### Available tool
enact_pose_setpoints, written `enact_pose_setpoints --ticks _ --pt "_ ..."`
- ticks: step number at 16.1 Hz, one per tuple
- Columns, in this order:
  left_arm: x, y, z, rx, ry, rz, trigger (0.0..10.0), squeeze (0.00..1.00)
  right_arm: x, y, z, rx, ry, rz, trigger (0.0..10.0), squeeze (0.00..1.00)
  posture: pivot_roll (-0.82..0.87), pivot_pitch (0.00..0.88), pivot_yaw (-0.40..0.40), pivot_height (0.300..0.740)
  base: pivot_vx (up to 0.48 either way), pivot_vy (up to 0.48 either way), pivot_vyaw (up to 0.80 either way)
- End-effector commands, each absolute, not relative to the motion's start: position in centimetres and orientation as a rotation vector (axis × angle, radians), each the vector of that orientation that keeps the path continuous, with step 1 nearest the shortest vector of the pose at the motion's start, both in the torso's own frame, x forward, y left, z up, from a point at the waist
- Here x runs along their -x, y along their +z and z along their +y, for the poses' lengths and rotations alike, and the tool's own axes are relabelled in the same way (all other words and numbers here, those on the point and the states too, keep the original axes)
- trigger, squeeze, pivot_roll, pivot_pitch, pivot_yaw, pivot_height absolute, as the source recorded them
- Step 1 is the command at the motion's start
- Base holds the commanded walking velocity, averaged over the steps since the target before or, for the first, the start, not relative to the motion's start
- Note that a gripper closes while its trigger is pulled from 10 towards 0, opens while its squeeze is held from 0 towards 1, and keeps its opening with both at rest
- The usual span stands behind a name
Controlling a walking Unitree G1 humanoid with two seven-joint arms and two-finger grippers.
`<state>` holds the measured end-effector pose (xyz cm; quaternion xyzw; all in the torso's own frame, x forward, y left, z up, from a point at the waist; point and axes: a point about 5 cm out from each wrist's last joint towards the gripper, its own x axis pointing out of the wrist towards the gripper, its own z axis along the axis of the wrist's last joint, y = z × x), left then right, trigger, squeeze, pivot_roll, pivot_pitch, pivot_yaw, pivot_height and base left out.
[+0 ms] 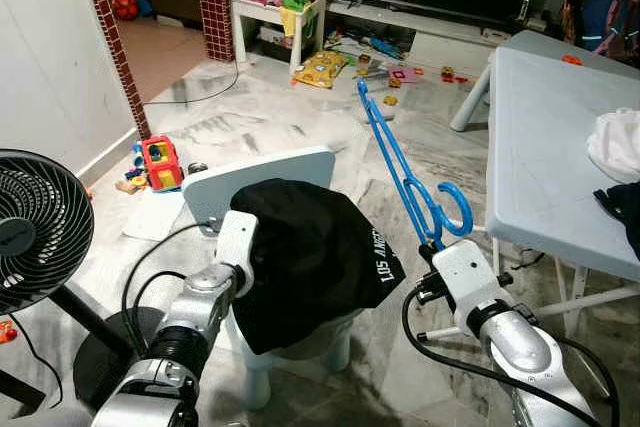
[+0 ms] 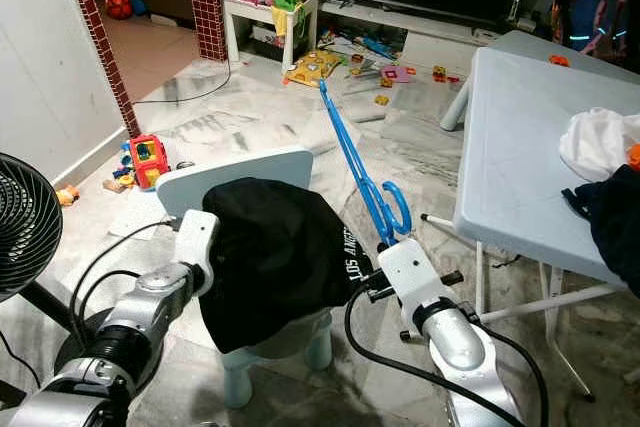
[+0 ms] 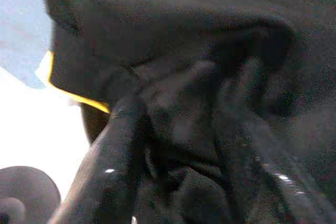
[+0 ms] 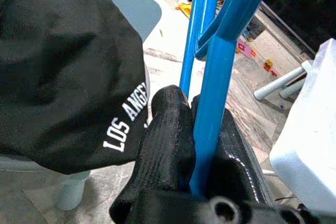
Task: Hang hanger
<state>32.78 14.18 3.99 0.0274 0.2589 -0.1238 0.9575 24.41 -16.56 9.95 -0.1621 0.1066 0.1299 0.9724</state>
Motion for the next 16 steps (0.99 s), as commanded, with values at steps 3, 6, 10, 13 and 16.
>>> enact_pose_setpoints --ticks 3,6,10,13,16 --pt "-33.5 5.7 14.2 -0.030 -0.185 0.445 10.0 1.00 -24.5 10.0 -16.5 0.334 0.267 0.212 10.0 0.00 0.00 0.000 -0.073 0.740 0.000 0.000 0.00" --pt "-33.1 5.1 14.1 0.023 -0.155 0.511 10.0 1.00 -24.5 9.8 -16.2 0.332 0.271 0.212 10.0 0.00 0.00 0.000 -0.069 0.740 0.000 0.000 0.00" --pt "-32.5 3.2 13.1 0.134 -0.196 0.679 10.0 0.00 -24.0 9.8 -16.2 0.331 0.277 0.217 10.0 0.00 -0.02 0.000 -0.064 0.740 0.000 0.000 0.00" --pt "-32.8 2.8 12.7 0.221 -0.202 0.748 10.0 0.00 -23.4 9.9 -16.7 0.341 0.270 0.227 10.0 0.00 -0.06 0.001 -0.065 0.740 0.000 0.000 0.00" --pt "-32.9 2.8 13.5 0.203 -0.178 0.730 0.0 0.00 -23.2 9.9 -16.8 0.345 0.270 0.232 10.0 0.00 -0.07 0.005 -0.066 0.740 0.000 0.000 0.00"
